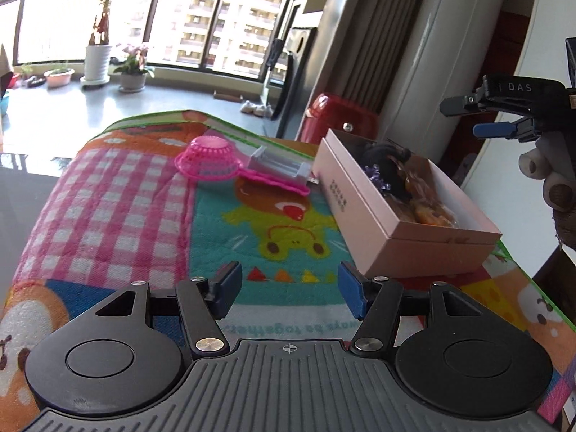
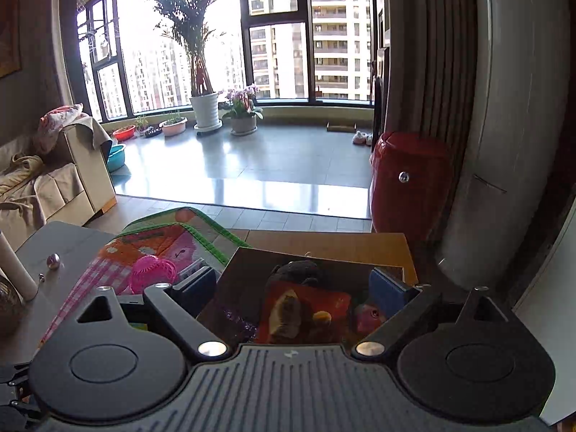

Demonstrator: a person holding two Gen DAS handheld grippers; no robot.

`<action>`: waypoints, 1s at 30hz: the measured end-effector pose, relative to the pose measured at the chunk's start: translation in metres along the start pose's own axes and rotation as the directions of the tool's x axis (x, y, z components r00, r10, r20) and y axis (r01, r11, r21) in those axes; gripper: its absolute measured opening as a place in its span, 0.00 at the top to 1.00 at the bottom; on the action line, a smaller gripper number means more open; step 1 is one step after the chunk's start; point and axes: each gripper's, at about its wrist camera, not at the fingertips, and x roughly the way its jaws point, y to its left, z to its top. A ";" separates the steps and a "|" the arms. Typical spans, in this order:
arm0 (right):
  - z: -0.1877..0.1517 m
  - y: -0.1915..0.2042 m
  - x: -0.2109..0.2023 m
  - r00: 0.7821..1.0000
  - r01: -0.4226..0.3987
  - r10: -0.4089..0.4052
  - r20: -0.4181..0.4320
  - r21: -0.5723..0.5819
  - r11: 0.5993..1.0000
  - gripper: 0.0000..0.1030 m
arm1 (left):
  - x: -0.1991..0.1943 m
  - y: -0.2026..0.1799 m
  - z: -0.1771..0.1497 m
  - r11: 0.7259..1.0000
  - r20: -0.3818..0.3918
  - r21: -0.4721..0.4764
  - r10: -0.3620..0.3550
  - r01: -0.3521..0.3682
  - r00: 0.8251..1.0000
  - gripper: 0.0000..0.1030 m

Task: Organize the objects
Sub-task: 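Drop star toy in box with left tool while right tool drops quail-egg bag, then move both tools toward the pink strainer and white charger on the mat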

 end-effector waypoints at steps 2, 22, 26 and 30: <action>-0.002 0.008 0.008 0.999 -0.019 0.019 -0.026 -0.006 1.000 0.10 | 0.002 0.007 0.000 1.000 0.024 -0.013 0.019 -0.018 1.000 0.38; 0.039 0.135 0.244 0.922 0.070 -0.070 -0.382 -0.014 0.997 0.57 | -0.036 0.089 -0.028 0.940 0.239 -0.340 0.111 -0.023 0.965 0.38; 0.024 0.140 0.245 0.901 0.041 -0.045 -0.431 -0.019 0.999 0.69 | -0.040 0.097 -0.032 0.920 0.252 -0.391 0.114 -0.007 0.961 0.38; 0.001 0.157 0.211 0.879 -0.083 0.055 -0.474 -0.038 0.996 0.69 | -0.041 0.098 -0.031 0.919 0.249 -0.393 0.113 -0.006 0.962 0.38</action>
